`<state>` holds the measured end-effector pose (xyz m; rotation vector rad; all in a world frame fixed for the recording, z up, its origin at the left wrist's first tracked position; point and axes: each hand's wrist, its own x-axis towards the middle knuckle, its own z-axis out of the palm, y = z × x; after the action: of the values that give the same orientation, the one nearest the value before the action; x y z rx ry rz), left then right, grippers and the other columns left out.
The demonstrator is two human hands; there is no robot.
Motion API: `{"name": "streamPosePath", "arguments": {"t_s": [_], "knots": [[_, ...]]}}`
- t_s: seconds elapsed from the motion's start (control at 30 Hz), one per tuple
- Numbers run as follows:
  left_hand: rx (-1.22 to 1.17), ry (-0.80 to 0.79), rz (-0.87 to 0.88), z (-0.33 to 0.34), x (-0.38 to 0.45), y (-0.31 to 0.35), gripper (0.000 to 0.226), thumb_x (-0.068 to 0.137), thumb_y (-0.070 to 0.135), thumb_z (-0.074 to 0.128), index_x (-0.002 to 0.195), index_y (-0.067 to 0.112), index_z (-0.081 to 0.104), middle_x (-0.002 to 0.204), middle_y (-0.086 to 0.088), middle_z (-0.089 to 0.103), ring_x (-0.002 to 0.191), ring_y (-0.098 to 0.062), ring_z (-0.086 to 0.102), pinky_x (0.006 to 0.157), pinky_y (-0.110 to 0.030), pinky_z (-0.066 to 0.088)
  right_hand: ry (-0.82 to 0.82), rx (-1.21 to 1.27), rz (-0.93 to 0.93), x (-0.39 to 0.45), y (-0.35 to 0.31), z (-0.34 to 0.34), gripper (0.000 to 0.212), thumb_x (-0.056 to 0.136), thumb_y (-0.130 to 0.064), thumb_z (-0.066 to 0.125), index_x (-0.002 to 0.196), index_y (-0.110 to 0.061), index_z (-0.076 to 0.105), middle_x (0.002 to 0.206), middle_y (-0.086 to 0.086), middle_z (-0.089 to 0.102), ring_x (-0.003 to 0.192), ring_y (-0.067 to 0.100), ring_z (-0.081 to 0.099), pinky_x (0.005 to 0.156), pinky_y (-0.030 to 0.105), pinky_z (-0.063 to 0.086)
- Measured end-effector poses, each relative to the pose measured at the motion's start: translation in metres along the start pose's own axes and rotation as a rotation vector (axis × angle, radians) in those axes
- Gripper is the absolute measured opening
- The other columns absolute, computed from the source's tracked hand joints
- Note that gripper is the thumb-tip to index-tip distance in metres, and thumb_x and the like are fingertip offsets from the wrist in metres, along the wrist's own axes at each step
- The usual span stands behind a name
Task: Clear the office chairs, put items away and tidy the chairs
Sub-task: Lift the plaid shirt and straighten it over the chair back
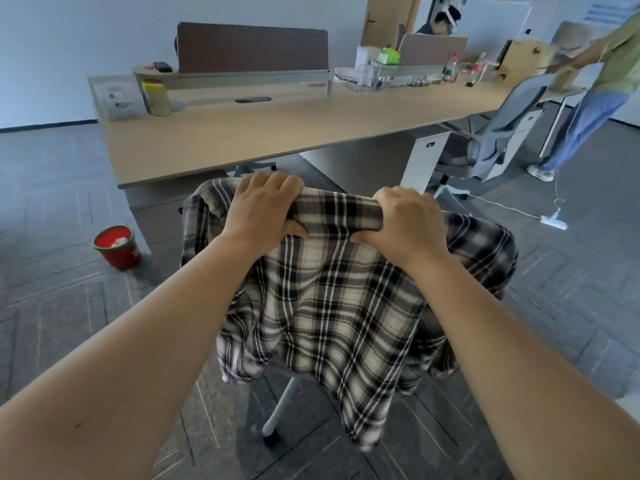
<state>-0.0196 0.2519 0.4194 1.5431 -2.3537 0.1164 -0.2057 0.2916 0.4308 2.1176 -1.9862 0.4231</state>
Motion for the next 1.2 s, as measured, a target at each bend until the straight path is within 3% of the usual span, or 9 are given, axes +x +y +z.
{"name": "streamPosePath", "arguments": {"t_s": [0.1, 0.27, 0.47, 0.67, 1.2], "knots": [[-0.017, -0.014, 0.020, 0.005, 0.018, 0.006, 0.065, 0.074, 0.040, 0.070, 0.125, 0.007, 0.046, 0.128, -0.012, 0.052, 0.122, -0.031, 0.042, 0.110, -0.039, 0.025, -0.021, -0.095, 0.086, -0.004, 0.018, 0.001, 0.056, 0.078, -0.045, 0.066, 0.118, -0.012, 0.046, 0.114, 0.008, 0.056, 0.109, 0.027, 0.050, 0.095, 0.040, 0.035], [-0.041, -0.014, 0.052, 0.018, 0.040, 0.016, 0.065, 0.072, 0.040, 0.071, 0.120, 0.002, 0.047, 0.125, -0.015, 0.052, 0.120, -0.032, 0.043, 0.109, -0.038, 0.026, -0.005, -0.068, 0.198, -0.001, 0.038, 0.013, 0.042, 0.081, -0.022, 0.067, 0.114, -0.011, 0.044, 0.111, 0.009, 0.052, 0.107, 0.028, 0.045, 0.096, 0.040, 0.031], [-0.017, -0.035, 0.051, 0.028, 0.074, 0.040, 0.064, 0.072, 0.045, 0.070, 0.116, 0.004, 0.048, 0.123, -0.012, 0.054, 0.119, -0.031, 0.045, 0.108, -0.037, 0.027, -0.044, -0.020, 0.204, 0.020, 0.076, 0.014, 0.049, 0.078, -0.029, 0.071, 0.113, -0.007, 0.044, 0.114, 0.010, 0.049, 0.112, 0.027, 0.041, 0.099, 0.039, 0.027], [-0.040, -0.004, 0.022, 0.048, 0.112, 0.072, 0.065, 0.071, 0.045, 0.070, 0.115, 0.002, 0.049, 0.120, -0.013, 0.055, 0.118, -0.032, 0.045, 0.109, -0.038, 0.025, -0.056, -0.029, 0.151, 0.052, 0.134, 0.022, 0.057, 0.077, -0.035, 0.070, 0.119, -0.008, 0.043, 0.119, 0.010, 0.050, 0.114, 0.027, 0.042, 0.103, 0.037, 0.027], [0.022, -0.002, -0.307, 0.103, 0.255, 0.136, 0.071, 0.074, 0.037, 0.070, 0.126, -0.003, 0.043, 0.132, -0.021, 0.047, 0.129, -0.036, 0.036, 0.114, -0.042, 0.020, -0.032, 0.127, -0.144, 0.200, 0.272, 0.076, 0.053, 0.079, -0.036, 0.068, 0.119, -0.011, 0.045, 0.119, 0.007, 0.052, 0.114, 0.026, 0.043, 0.100, 0.036, 0.026]]}}
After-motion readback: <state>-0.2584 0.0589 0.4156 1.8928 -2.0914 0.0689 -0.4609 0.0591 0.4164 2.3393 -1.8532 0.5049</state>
